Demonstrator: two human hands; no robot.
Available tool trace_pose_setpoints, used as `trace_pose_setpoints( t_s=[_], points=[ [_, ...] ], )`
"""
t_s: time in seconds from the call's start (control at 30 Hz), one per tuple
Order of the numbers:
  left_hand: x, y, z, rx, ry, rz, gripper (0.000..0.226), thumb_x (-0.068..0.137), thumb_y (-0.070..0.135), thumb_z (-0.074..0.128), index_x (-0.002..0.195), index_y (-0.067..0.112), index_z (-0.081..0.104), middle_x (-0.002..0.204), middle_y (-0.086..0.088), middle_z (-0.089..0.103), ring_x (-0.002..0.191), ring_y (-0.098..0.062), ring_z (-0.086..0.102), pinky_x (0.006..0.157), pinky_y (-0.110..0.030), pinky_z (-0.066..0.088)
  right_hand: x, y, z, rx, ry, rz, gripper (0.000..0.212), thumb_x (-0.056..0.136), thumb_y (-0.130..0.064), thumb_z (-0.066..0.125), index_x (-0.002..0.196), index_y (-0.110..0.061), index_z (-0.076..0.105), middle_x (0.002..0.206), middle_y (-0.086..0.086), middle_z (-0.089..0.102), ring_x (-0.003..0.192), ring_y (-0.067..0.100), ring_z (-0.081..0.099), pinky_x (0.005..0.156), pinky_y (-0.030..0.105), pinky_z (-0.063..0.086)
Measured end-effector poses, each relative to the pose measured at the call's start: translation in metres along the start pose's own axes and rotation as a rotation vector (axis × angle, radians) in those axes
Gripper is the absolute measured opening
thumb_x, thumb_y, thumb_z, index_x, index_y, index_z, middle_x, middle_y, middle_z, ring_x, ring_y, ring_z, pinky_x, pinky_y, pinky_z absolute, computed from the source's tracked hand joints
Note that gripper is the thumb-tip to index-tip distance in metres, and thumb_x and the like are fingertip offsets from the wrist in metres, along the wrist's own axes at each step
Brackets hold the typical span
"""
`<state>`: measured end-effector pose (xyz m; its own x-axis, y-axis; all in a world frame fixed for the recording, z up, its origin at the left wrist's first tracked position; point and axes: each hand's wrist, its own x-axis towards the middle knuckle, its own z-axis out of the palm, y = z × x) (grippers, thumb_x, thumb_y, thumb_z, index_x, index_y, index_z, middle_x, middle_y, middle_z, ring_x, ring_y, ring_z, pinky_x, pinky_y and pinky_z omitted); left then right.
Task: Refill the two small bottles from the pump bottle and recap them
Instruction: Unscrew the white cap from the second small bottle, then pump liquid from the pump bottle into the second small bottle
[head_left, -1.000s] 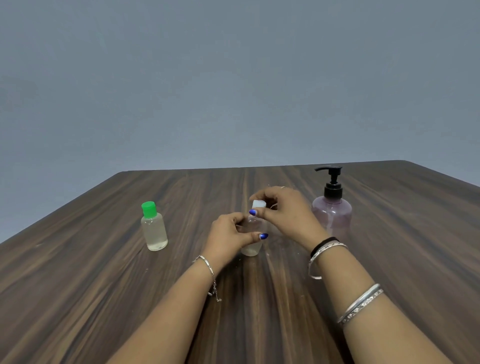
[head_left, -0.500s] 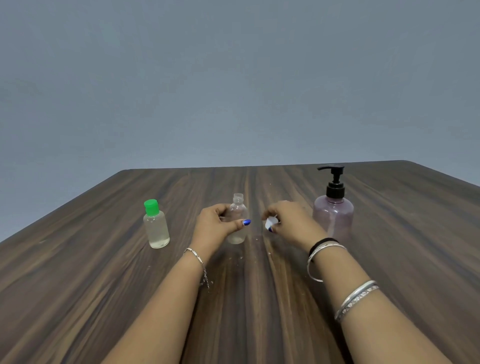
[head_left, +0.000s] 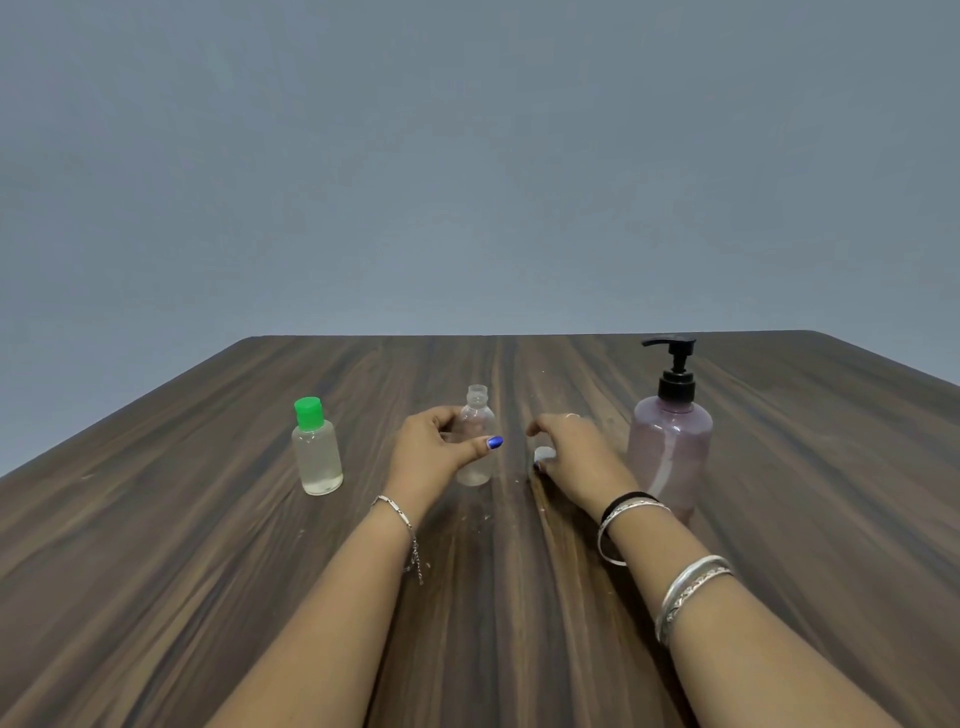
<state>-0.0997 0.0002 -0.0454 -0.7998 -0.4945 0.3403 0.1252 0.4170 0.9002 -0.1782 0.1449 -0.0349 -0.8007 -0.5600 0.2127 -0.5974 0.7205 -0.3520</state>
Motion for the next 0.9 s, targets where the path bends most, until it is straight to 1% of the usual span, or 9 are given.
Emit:
trace_pose_setpoints(
  t_s=[0.07,0.13,0.23,0.33,0.43,0.53,0.67,0.77,0.9],
  points=[
    [-0.001,0.003,0.000,-0.020,0.001,-0.009,0.029,0.066,0.017,0.082,0.092,0.014,0.070,0.088,-0.007,0.071,0.083,-0.020,0.064,0.079,-0.037,0.053,-0.003,-0.003,-0.003,0.025,0.147,-0.075,0.034,0.091,-0.012,0.055,0.124,-0.017,0.055,0.127,0.005,0.055,0.118,0.021,0.051,0.095,0.027,0.039],
    [-0.002,0.007,0.001,-0.054,0.002,-0.002,0.027,0.067,0.017,0.081,0.091,0.015,0.070,0.085,-0.005,0.071,0.080,-0.017,0.064,0.076,-0.035,0.053,-0.007,-0.005,-0.012,0.073,0.301,-0.182,0.030,0.089,-0.009,0.056,0.118,-0.014,0.060,0.121,0.003,0.059,0.117,0.020,0.051,0.092,0.022,0.036],
    [-0.007,0.015,0.006,-0.069,-0.002,0.050,0.033,0.067,0.019,0.081,0.097,0.012,0.070,0.086,-0.003,0.071,0.081,-0.015,0.064,0.075,-0.028,0.054,-0.019,-0.011,-0.036,0.149,0.623,-0.364,0.025,0.084,0.000,0.055,0.104,-0.008,0.067,0.104,0.005,0.068,0.099,0.022,0.061,0.082,0.015,0.035],
    [-0.011,0.020,0.013,-0.053,-0.003,0.107,0.045,0.064,0.022,0.083,0.105,0.011,0.069,0.091,-0.005,0.072,0.085,-0.017,0.065,0.075,-0.025,0.052,-0.040,-0.006,-0.059,0.051,0.982,-0.505,0.023,0.080,0.003,0.054,0.096,-0.003,0.070,0.090,0.009,0.071,0.088,0.016,0.058,0.079,0.022,0.043],
    [-0.012,0.023,0.019,-0.045,0.003,0.143,0.046,0.063,0.021,0.083,0.106,0.012,0.068,0.091,-0.003,0.072,0.084,-0.015,0.064,0.076,-0.023,0.052,-0.053,0.015,-0.083,-0.026,1.199,-0.480,0.021,0.084,0.000,0.053,0.095,-0.002,0.070,0.090,0.011,0.071,0.087,0.020,0.059,0.080,0.026,0.044],
    [-0.015,0.028,0.028,-0.050,0.008,0.148,0.043,0.064,0.019,0.083,0.104,0.016,0.068,0.086,0.003,0.070,0.079,-0.007,0.063,0.075,-0.019,0.052,-0.053,0.041,-0.095,0.099,1.181,-0.319,0.025,0.087,-0.013,0.050,0.101,-0.004,0.068,0.098,0.009,0.070,0.093,0.017,0.057,0.085,0.014,0.038],
    [-0.019,0.040,0.049,-0.004,-0.056,0.194,0.045,0.066,0.018,0.082,0.108,0.015,0.067,0.085,0.010,0.065,0.074,0.011,0.058,0.068,-0.002,0.044,-0.048,0.062,-0.079,0.344,1.060,-0.200,0.038,0.085,-0.028,0.045,0.107,-0.009,0.069,0.099,-0.008,0.063,0.091,0.011,0.061,0.082,0.014,0.043],
    [-0.020,0.053,0.067,-0.011,-0.086,0.217,0.044,0.069,0.019,0.080,0.111,0.015,0.066,0.084,0.015,0.062,0.074,0.013,0.055,0.065,0.000,0.041,-0.045,0.062,-0.071,0.429,1.011,-0.199,0.041,0.084,-0.032,0.045,0.106,-0.009,0.071,0.098,-0.011,0.063,0.092,-0.004,0.056,0.081,-0.003,0.037],
    [-0.019,0.065,0.087,-0.077,-0.066,0.219,0.044,0.072,0.019,0.078,0.114,0.019,0.065,0.087,0.018,0.062,0.076,0.015,0.056,0.069,-0.001,0.042,-0.042,0.060,-0.066,0.442,1.011,-0.248,0.037,0.086,-0.030,0.048,0.105,-0.008,0.071,0.102,-0.012,0.061,0.099,-0.009,0.051,0.085,-0.006,0.036]
  ],
)
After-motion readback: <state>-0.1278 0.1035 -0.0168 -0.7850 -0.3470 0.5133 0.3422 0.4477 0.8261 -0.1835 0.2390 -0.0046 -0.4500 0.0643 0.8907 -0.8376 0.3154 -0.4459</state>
